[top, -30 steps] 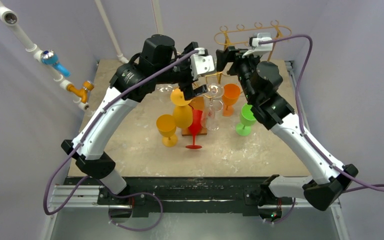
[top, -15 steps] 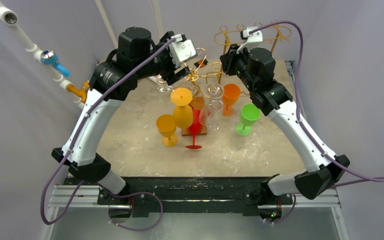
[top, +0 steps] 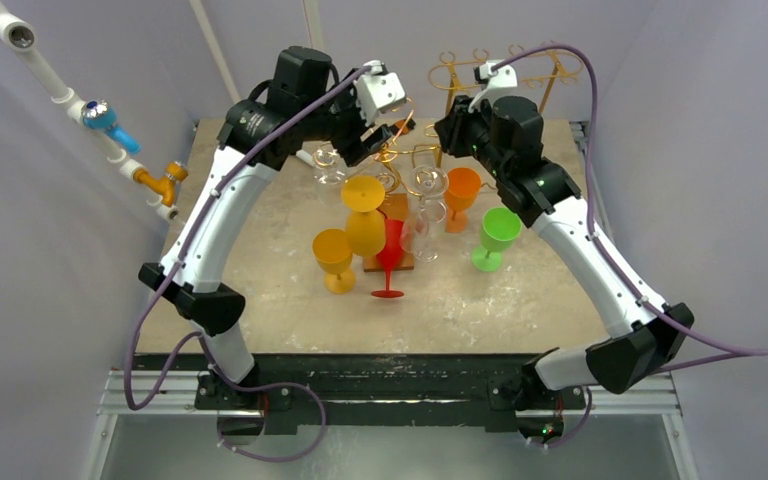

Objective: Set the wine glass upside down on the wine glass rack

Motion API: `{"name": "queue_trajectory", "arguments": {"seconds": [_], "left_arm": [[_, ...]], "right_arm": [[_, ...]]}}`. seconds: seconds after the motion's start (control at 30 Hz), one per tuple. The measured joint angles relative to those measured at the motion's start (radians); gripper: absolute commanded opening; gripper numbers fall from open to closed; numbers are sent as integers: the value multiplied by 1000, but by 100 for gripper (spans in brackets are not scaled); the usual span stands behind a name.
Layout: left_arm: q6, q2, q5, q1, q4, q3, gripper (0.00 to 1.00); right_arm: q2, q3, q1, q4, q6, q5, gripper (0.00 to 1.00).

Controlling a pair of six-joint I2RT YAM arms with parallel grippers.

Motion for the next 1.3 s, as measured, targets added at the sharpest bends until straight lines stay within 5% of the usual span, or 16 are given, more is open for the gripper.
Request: {"name": "queue_trajectory", "arguments": {"seconds": [0.53,0.63,1.3], "left_arm": [[-16,-1,16,0,4,-75,63],[-16,-1,14,0,12,-101,62],[-15,-1,7,-3,29,-117,51]], "right_arm": [[-8,-59,-25,16,30,-48,27],[-10,-67,-28,22,38,-58,39],[-32,-44,-56,-19,44,-31,39]]}}
